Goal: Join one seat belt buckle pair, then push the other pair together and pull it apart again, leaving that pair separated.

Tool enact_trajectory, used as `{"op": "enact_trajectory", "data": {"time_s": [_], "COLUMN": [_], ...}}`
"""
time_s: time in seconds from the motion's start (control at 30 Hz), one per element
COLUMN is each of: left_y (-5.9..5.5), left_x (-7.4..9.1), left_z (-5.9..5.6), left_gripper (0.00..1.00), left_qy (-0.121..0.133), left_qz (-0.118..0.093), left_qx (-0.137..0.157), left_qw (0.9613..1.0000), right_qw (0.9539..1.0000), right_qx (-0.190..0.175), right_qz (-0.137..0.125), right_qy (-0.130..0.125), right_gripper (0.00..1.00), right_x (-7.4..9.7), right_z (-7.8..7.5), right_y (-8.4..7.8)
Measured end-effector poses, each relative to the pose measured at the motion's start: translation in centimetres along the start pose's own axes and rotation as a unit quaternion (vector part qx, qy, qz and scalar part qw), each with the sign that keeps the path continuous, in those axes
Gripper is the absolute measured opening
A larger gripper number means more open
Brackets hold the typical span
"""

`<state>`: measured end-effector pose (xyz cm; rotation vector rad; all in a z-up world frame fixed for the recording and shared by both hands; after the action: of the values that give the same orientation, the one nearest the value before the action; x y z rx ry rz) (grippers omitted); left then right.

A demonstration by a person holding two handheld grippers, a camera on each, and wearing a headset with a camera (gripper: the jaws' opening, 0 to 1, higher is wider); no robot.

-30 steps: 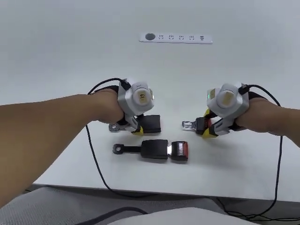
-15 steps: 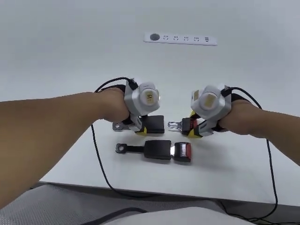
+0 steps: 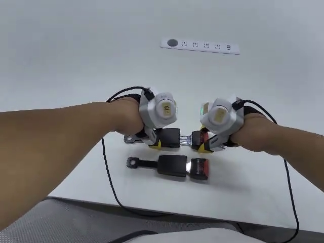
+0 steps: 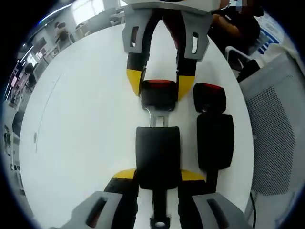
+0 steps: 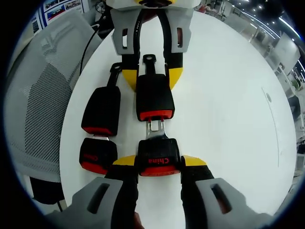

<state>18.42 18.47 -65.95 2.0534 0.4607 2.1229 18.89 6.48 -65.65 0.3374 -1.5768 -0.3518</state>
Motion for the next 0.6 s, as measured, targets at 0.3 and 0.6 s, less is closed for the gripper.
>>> {"op": "enact_trajectory", "data": {"time_s": [0.3, 0.6], "left_y": [-0.08, 0.09], "left_x": [-0.03, -0.16], "left_z": [0.06, -0.02], "left_gripper": [0.31, 0.31], "left_qy": [-0.004, -0.005], "left_qz": [-0.009, -0.008], "left_qx": [-0.005, -0.015], "left_qw": [0.9999, 0.9999], "right_qw": [0.9999, 0.9999], "right_qx": [-0.003, -0.003], "right_qz": [-0.013, -0.017], "right_qy": [0.0, -0.003], "right_gripper": [0.33, 0.31], "right_x": [-0.2, -0.21], "right_z": [-0.05, 0.05], "right_y": [0.24, 0.44]}}
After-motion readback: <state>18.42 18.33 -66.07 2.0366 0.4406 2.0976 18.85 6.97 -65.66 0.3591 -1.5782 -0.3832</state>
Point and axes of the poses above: the centre of the closed fingertips' face, and the gripper's own axes: x roughly backward along the fingers, z roughly to its left, y roughly out of its top, the point moved 4 cm from there along x, roughly backward along the fingers, and after that the axes turned 1 degree about y, right-handed, at the moved point
